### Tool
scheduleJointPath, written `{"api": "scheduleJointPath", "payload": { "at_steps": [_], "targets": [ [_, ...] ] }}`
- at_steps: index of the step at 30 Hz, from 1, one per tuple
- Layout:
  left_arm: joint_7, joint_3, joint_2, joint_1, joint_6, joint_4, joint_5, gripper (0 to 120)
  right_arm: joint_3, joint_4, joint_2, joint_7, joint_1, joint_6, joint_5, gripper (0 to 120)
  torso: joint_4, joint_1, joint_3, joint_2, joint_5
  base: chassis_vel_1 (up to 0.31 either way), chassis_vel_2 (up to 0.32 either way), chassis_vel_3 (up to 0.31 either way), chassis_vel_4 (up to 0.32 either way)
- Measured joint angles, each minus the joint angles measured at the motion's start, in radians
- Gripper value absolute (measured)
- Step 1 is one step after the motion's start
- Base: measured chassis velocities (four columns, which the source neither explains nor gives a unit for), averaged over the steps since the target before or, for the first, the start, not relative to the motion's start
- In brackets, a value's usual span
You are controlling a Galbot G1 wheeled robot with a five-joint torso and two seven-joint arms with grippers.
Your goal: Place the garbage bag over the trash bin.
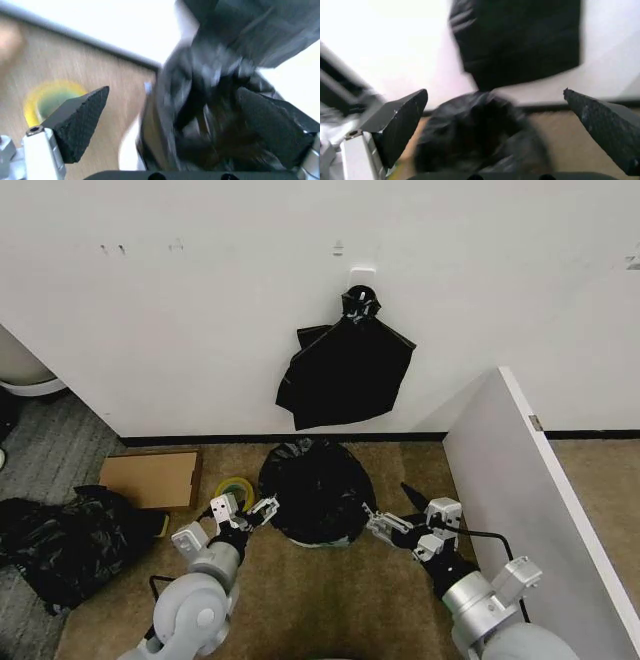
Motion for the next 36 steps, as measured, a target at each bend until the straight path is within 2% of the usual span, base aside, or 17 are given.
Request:
{"api": "scheduleJointPath", "payload": {
  "at_steps": [1,2,6,7,8,9,12,13,16,17,20,23,28,36],
  "targets": [
    [0.0,0.0,0.0,0.0,0.0,0.0,0.0,100,0.0,0.0,0.0,0.0,0.0,0.0,0.0,100,0.0,0.0,0.0,0.0,0.0,0.0,0.0,0.0,0.0],
    [0.03,-0.002,0.0,0.02,-0.06,0.0,0.112,100,0.001,-0.021,0.01,0.0,-0.001,0.05,-0.068,100,-0.0001,0.0,0.0,0.0,-0.0002,0.0,0.0,0.0,0.0],
    [0.081,-0.018,-0.024,0.112,-0.192,-0.038,0.356,100,-0.001,-0.052,0.059,-0.012,-0.036,0.183,-0.245,100,0.0,0.0,0.0,0.0,-0.0002,0.0,0.0,0.0,0.0],
    [0.091,-0.032,-0.042,0.167,-0.238,-0.056,0.443,100,-0.013,-0.062,0.083,-0.011,-0.057,0.254,-0.32,100,-0.0002,0.0,0.0,0.0,-0.0003,0.0,0.0,0.0,0.0],
    [0.094,-0.042,-0.053,0.198,-0.264,-0.064,0.494,100,-0.02,-0.072,0.096,-0.008,-0.066,0.297,-0.361,100,-0.0001,0.0,0.0,0.0,-0.0001,0.0,0.0,0.0,0.0],
    [0.094,-0.042,-0.053,0.198,-0.264,-0.064,0.494,100,-0.02,-0.072,0.096,-0.008,-0.066,0.297,-0.361,100,-0.0001,0.0,0.0,0.0,-0.0001,0.0,0.0,0.0,0.0],
    [0.09,-0.112,-0.136,0.361,-0.39,-0.106,0.701,100,-0.02,-0.133,0.163,0.023,-0.102,0.469,-0.532,100,0.0002,0.0,0.0,0.0,-0.0001,0.0,0.0,0.0,0.0],
    [0.089,-0.114,-0.141,0.369,-0.395,-0.108,0.71,100,-0.019,-0.134,0.165,0.024,-0.103,0.473,-0.534,100,0.0001,0.0,0.0,0.0,-0.0001,0.0,0.0,0.0,0.0],
    [0.081,-0.153,-0.203,0.484,-0.507,-0.127,0.856,100,0.031,-0.174,0.221,0.01,-0.173,0.591,-0.599,100,0.0,0.0,0.0,0.0,-0.0001,0.0,0.0,0.0,0.0],
    [0.081,-0.153,-0.203,0.484,-0.507,-0.127,0.856,100,0.031,-0.174,0.221,0.01,-0.173,0.591,-0.599,100,0.0,0.0,0.0,0.0,-0.0001,0.0,0.0,0.0,0.0],
    [0.087,-0.18,-0.234,0.552,-0.586,-0.133,0.939,100,0.067,-0.181,0.254,-0.001,-0.232,0.646,-0.604,100,-0.0002,0.0,0.0,0.0,-0.0001,0.0,0.0,0.0,0.0],
    [0.092,-0.19,-0.252,0.585,-0.616,-0.135,0.949,100,0.091,-0.188,0.273,0.004,-0.247,0.685,-0.588,100,-0.0001,0.0,0.0,0.0,-0.0001,0.0,0.0,0.0,0.0],
    [0.087,-0.19,-0.268,0.6,-0.633,-0.147,0.965,100,0.093,-0.188,0.288,0.019,-0.249,0.7,-0.564,100,0.0,0.0,0.0,0.0,-0.0001,0.0,0.0,0.0,0.0],
    [0.085,-0.187,-0.258,0.585,-0.644,-0.168,0.971,100,0.101,-0.186,0.3,0.015,-0.25,0.721,-0.558,100,0.0,0.0,0.0,0.0,-0.0001,0.0,0.0,0.0,0.0]
  ]
}}
